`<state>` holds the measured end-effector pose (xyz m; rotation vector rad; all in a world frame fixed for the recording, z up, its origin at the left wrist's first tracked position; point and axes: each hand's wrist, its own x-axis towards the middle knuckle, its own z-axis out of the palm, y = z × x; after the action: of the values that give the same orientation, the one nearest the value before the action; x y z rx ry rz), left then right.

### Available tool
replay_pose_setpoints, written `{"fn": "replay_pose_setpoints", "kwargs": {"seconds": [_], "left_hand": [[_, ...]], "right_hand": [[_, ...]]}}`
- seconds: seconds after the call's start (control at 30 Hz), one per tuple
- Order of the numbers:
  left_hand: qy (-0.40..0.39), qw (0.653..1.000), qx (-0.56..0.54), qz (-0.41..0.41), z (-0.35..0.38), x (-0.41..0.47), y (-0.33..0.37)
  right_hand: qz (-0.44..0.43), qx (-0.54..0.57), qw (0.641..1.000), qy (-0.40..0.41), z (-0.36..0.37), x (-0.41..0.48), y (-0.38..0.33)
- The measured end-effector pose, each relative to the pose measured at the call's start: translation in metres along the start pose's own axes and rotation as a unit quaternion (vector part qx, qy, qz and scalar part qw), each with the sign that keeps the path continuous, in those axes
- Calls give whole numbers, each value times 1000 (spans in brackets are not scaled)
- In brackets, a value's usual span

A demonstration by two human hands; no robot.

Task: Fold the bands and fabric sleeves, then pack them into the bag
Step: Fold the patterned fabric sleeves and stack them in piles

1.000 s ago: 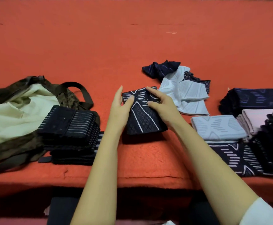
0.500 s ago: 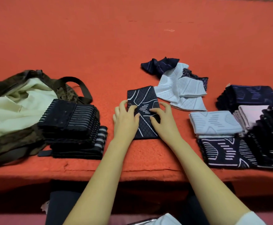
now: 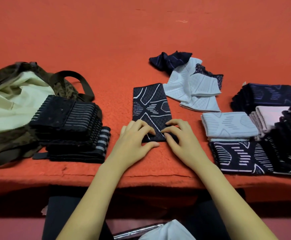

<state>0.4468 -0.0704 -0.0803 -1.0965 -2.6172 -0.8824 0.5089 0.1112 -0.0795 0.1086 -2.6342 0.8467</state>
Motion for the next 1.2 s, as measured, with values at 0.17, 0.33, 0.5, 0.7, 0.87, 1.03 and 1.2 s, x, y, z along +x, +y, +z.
{"fn": "replay_pose_setpoints", "kwargs": {"seconds": [0.17, 0.33, 0.5, 0.7, 0.87, 1.03, 1.2], "left_hand": [[21, 999, 24, -1, 2, 0, 1], [12, 1000, 22, -2, 0, 0, 4], [14, 1000, 9, 20, -1, -1, 2], [51, 994, -95, -24, -7, -2, 3], [59, 984, -136, -97, -14, 11, 6], [106, 970, -150, -159, -10, 38, 10], [118, 947, -229, -189, 0, 30, 12]], "right_hand": [[4, 6, 1000, 2, 1, 0, -1], [-18, -3, 1000, -11, 3, 0, 2], [-16, -12, 1000, -8, 3, 3, -2], [3, 33, 998, 50, -4, -4, -10], [42, 113, 989, 80, -9, 9, -12], [86, 132, 987, 32, -12, 25, -9], [79, 158, 983, 55, 1, 19, 0]]}}
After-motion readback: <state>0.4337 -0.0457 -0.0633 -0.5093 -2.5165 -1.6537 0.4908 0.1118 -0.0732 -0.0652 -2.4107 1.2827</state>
